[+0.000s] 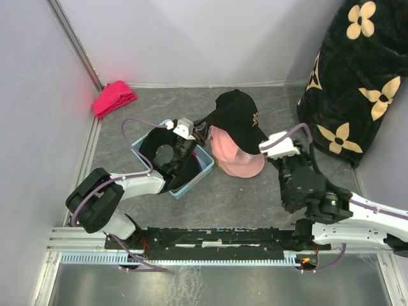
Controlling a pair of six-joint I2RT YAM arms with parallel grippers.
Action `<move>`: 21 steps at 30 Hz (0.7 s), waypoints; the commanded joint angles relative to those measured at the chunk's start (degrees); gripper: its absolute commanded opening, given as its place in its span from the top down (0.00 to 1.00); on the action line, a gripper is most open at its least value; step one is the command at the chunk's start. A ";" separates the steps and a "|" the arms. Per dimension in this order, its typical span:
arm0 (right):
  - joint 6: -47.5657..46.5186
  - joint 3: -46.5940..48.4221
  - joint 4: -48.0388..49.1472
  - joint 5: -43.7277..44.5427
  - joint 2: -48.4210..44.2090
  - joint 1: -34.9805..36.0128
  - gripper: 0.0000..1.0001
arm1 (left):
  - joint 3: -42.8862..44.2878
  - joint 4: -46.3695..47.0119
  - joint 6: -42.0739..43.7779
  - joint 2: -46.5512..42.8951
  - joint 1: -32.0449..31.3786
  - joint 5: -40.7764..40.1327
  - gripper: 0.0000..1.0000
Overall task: Stack the hats
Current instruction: Stack the hat on the hat.
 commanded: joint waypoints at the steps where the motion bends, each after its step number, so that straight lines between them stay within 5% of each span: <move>1: 1.77 10.04 5.83 -2.49 2.28 0.00 0.42 | -0.97 6.88 -1.71 0.25 -0.39 0.57 0.78; 6: 4.30 19.41 2.91 -5.46 11.67 -3.07 0.27 | -1.87 8.88 -0.43 -0.11 -0.65 2.60 0.77; 11: 23.46 34.22 -15.75 -17.27 19.04 -12.68 0.23 | -3.46 13.49 3.14 0.38 -0.90 5.12 0.78; 21: 38.96 57.02 -33.60 -34.25 34.59 -25.69 0.22 | -3.84 18.41 10.45 2.43 -1.42 9.90 0.77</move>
